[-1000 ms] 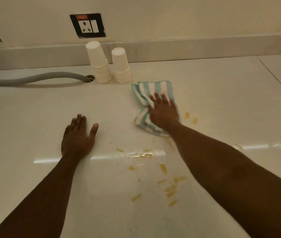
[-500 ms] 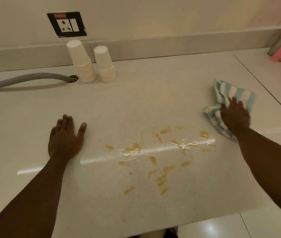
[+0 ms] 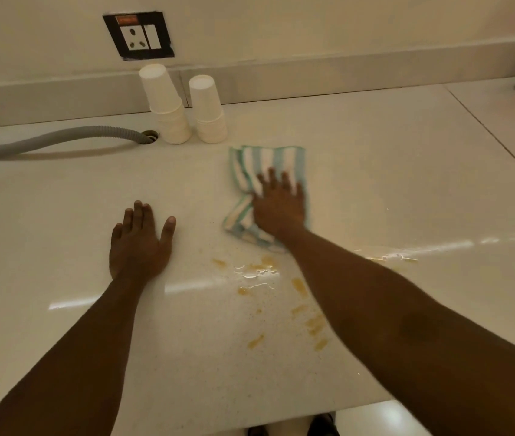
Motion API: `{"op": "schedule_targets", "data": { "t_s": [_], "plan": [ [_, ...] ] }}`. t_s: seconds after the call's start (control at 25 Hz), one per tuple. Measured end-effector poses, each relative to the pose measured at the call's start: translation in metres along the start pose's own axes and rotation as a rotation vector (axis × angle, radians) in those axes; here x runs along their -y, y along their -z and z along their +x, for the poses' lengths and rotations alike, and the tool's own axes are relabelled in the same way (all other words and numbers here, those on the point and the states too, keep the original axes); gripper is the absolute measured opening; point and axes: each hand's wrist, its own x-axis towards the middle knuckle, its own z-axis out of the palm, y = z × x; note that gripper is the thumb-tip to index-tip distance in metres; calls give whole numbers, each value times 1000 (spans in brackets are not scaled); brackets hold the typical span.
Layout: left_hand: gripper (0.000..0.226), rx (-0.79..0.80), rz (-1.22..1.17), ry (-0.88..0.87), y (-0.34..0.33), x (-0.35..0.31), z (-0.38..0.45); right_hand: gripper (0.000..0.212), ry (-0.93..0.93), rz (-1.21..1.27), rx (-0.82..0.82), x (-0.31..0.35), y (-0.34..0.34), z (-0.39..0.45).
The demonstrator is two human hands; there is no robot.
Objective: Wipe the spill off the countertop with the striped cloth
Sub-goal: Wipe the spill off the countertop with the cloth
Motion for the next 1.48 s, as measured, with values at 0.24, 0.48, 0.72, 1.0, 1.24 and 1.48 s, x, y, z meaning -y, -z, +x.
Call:
{"op": "schedule_targets", "data": {
  "t_s": [0.24,0.48,0.72,1.0,1.24,1.48],
  "plan": [
    [75,-20,-49,-7,-2,2,2,55,403,-21,181,54,-10,-27],
    [85,0,-46,-16,0,3,0,53,140,-58,40,-89,24,2],
    [84,12,-161,15,1,7,2,53,-179,-18,-75,-238,51,-27],
    [92,20,-85,-25,3,29,-45,54,-611,36,-184,-288,55,-92],
    [91,13,-13,-7,2,23,-52,56,-555,113,-131,-188,35,-60],
    [81,-1,-21,1,3,20,-53,57,-251,71,-2,-66,9,-4]
  ]
}}
